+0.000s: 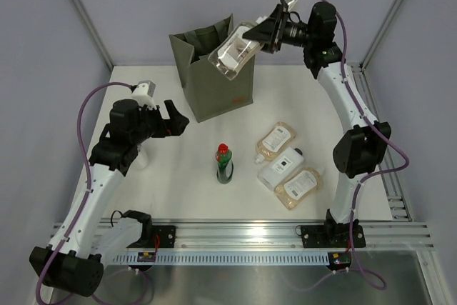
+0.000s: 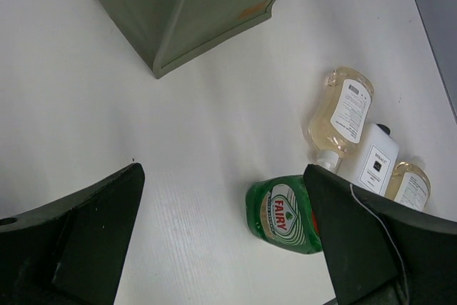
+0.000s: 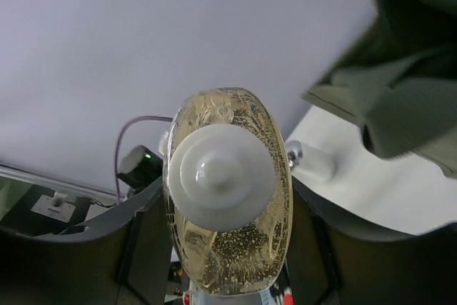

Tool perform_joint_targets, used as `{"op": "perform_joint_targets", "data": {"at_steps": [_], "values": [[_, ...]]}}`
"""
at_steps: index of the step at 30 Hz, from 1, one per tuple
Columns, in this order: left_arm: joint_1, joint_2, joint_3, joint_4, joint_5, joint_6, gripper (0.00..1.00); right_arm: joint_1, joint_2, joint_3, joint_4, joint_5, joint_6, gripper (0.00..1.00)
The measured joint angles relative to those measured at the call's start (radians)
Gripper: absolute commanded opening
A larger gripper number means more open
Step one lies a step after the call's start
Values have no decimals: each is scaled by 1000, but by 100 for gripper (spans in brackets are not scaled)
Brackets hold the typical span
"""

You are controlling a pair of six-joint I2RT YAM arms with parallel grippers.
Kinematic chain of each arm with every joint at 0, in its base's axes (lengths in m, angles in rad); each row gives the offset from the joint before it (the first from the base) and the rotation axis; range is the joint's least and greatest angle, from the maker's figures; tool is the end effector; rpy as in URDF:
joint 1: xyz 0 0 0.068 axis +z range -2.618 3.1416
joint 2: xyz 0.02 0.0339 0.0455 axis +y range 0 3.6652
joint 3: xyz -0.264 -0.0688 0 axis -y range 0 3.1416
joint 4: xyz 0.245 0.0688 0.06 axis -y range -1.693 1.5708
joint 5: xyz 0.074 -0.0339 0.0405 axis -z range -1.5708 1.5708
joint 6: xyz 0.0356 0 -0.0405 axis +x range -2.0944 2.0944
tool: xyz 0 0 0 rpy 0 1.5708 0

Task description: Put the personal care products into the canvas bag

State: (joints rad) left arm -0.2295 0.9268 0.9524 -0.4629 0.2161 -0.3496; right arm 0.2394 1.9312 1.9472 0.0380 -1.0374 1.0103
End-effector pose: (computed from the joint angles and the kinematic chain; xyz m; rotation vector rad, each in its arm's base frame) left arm 0.1963 -0.0537 0.3448 0.0182 2.0460 -0.5831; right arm 0.4290 0.1363 0.4294 -0.2874 1.8176 1.7030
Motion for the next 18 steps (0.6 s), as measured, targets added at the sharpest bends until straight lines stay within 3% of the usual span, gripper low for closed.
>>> {"op": "perform_joint_targets", "data": {"at_steps": [5, 8, 18], "values": [[0, 0, 0, -8, -3, -11, 99, 13, 154, 459, -71, 104, 80, 0], [0, -2, 0, -20, -11, -21, 99, 32, 243, 628, -87, 201, 69, 0], [0, -61, -22, -72, -88, -67, 99, 162, 429, 639, -93, 527, -224, 0]]}}
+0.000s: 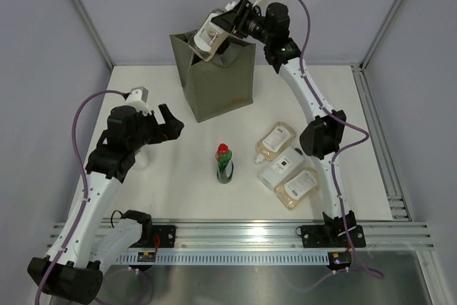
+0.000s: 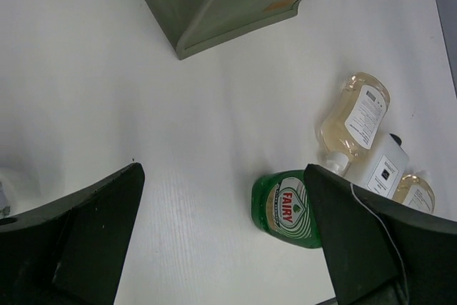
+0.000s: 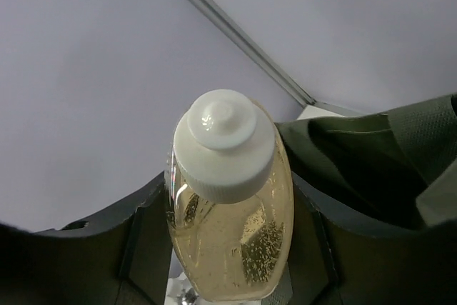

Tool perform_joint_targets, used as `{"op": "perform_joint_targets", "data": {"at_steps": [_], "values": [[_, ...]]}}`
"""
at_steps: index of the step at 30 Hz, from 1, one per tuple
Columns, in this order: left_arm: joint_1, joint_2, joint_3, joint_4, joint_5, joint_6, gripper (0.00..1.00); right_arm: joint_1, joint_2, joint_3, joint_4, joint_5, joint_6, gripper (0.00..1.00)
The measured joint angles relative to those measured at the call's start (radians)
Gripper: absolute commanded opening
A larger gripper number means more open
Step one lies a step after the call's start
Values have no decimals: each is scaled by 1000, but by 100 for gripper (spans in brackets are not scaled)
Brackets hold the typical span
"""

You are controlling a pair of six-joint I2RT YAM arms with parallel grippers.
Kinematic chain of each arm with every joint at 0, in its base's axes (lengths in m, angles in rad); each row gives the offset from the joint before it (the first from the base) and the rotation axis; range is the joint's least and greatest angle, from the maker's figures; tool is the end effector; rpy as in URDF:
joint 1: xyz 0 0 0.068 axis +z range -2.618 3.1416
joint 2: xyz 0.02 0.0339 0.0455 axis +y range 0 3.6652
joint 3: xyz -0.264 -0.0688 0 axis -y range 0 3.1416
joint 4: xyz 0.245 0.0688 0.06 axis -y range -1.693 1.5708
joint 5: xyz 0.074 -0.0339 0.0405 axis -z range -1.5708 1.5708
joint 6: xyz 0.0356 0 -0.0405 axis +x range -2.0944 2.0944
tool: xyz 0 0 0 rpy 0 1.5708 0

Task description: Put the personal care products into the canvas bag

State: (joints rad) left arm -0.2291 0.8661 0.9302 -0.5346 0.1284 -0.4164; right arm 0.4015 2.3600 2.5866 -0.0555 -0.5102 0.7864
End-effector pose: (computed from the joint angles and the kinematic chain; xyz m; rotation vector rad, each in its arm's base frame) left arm 0.1811 -0.0469 0.3406 -0.1127 2.0763 -0.5309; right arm 0.4867 0.2255 0.4309 -0.1683 1.5536 1.3147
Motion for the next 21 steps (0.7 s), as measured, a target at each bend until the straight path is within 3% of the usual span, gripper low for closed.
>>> {"op": "perform_joint_targets", "data": {"at_steps": [13, 16, 17, 21], "values": [[0, -23, -25, -109, -207, -108, 99, 19, 60, -86, -11, 99, -346, 0], [0, -27, -25, -176, -295, -183, 99, 27, 59, -88, -14, 97, -444, 35], [0, -27, -24, -201, -325, -214, 99, 32, 57, -96, -14, 92, -483, 56], [0, 0, -3, -332, -432, -319, 99, 47, 45, -131, -16, 47, -609, 84]]}}
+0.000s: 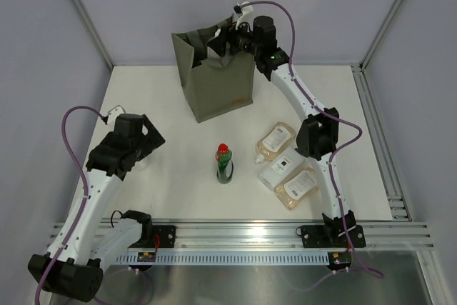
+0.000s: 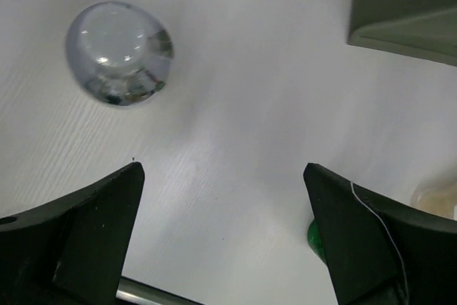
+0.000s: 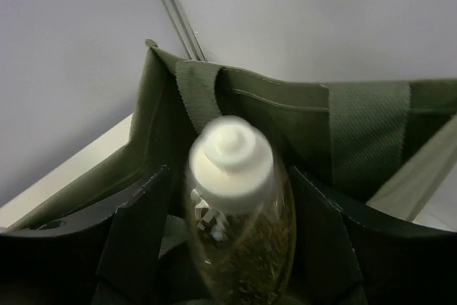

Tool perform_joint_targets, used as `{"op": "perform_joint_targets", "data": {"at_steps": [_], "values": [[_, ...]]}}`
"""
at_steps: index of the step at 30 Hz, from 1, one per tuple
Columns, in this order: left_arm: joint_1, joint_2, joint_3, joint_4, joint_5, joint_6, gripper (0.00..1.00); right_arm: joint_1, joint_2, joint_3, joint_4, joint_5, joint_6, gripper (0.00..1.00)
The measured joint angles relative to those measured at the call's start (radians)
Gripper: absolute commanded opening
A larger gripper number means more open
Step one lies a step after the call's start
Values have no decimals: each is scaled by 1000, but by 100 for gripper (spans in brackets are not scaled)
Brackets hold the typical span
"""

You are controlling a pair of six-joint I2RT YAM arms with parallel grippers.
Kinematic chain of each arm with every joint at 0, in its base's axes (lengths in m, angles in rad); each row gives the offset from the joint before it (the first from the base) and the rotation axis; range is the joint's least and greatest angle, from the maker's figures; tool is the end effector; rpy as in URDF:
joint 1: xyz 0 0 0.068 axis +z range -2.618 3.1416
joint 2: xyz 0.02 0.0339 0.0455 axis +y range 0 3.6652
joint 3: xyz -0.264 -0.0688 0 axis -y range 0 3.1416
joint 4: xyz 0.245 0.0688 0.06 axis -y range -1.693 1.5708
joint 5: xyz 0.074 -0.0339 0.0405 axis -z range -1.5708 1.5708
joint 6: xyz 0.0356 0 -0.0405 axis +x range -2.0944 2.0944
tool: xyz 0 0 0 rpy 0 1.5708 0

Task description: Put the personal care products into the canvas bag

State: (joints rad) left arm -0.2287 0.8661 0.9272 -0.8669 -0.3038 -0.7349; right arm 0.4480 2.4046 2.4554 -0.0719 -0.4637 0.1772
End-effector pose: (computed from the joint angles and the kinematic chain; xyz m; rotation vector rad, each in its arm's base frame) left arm 0.1628 -0.0270 0.3116 -0.7219 2.2185 -0.1182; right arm 0.5005 0.2582 0.3611 -0.5875 1.5487 0.8485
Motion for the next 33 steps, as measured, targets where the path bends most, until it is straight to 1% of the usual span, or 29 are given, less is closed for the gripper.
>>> {"op": "perform_joint_targets", "data": {"at_steps": [2, 3, 4, 11, 15, 18, 23, 26, 29, 33], "values": [[1, 37, 29, -66, -51, -45, 99, 7, -8, 0, -3, -21, -47, 91], [1, 61, 48, -100, -75, -66, 99, 10, -15, 0, -5, -31, -69, 98], [1, 84, 64, -124, -98, -83, 99, 13, -23, 3, -11, -43, -86, 99], [1, 200, 94, -182, -199, -112, 99, 14, -75, 55, -62, -109, -175, 100], [9, 262, 94, -166, -239, -99, 99, 7, -134, 59, -103, -182, -195, 99], [42, 321, 94, -121, -252, -59, 99, -13, -198, 52, -133, -254, -199, 100], [141, 398, 93, -42, -250, 2, 99, -79, -359, -55, -164, -353, -201, 100], [192, 411, 77, 19, -230, 40, 99, -117, -447, -137, -189, -402, -213, 99], [217, 439, 66, 63, -203, 69, 99, -142, -521, -253, -216, -445, -239, 99], [240, 510, 47, 123, -154, 104, 99, -163, -564, -380, -266, -483, -273, 100]]}}
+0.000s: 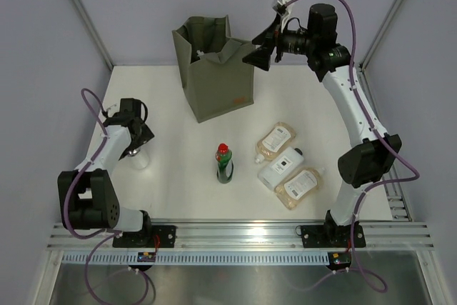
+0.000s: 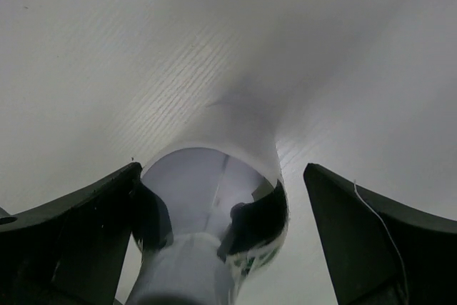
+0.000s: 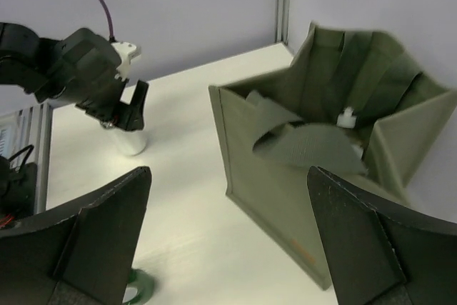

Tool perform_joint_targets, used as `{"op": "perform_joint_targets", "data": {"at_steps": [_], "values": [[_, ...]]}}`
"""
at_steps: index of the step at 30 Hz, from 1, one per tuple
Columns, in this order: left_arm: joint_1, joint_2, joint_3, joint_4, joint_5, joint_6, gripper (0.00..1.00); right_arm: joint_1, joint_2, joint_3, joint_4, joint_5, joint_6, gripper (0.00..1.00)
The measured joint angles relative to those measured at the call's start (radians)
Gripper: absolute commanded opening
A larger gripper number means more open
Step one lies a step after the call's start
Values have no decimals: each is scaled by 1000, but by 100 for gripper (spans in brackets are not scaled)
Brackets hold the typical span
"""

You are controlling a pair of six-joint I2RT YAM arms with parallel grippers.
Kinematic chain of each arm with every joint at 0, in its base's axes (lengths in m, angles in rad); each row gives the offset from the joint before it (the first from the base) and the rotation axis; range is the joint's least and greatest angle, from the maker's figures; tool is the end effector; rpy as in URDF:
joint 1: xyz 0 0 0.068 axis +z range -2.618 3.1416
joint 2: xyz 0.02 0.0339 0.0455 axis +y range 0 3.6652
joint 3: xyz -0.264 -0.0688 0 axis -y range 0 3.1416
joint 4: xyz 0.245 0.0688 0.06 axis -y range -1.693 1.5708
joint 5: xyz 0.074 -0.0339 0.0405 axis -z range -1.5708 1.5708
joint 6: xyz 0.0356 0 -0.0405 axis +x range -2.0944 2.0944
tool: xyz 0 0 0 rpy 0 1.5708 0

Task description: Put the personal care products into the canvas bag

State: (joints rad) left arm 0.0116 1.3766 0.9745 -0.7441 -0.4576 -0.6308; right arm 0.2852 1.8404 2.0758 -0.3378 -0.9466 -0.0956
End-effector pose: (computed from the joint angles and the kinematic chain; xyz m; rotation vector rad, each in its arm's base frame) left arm 0.2614 0.0188 0.2353 -0.9356 2.4024 0.4020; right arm 0.3842 0.1428 0.4738 -1.0009 1.3921 0.9264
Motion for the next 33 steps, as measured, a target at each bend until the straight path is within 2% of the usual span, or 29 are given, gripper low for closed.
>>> {"op": "perform_joint_targets", "data": {"at_steps": [3, 5, 6, 8, 9, 12, 13, 18, 23, 27, 33], "values": [[39, 23, -20, 55, 47, 14, 98, -20, -16, -87, -35, -18, -20, 99], [55, 23, -26, 90, 65, 19, 94, -35, -31, -139, -56, -24, -30, 99], [63, 22, -30, 105, 72, 23, 83, -45, -39, -162, -66, -30, -35, 99], [74, 18, -37, 130, 70, 47, 66, -59, -56, -200, -85, -40, -47, 100], [83, 15, -40, 146, 63, 68, 40, -66, -67, -215, -95, -42, -52, 99], [105, 6, -56, 212, 121, 73, 3, -77, -98, -246, -115, -44, -71, 100], [108, 4, -61, 233, 148, 74, 0, -81, -111, -258, -122, -45, -76, 100], [110, 4, -82, 317, 344, 63, 0, -96, -164, -307, -132, -64, -85, 100], [126, 4, -114, 335, 558, 15, 0, -119, -193, -368, -132, -69, -82, 100], [144, 5, -137, 336, 706, -48, 0, -131, -194, -410, -130, -71, -64, 99], [151, 19, -151, 442, 883, -179, 0, -142, -194, -450, -127, -83, -39, 99]]}}
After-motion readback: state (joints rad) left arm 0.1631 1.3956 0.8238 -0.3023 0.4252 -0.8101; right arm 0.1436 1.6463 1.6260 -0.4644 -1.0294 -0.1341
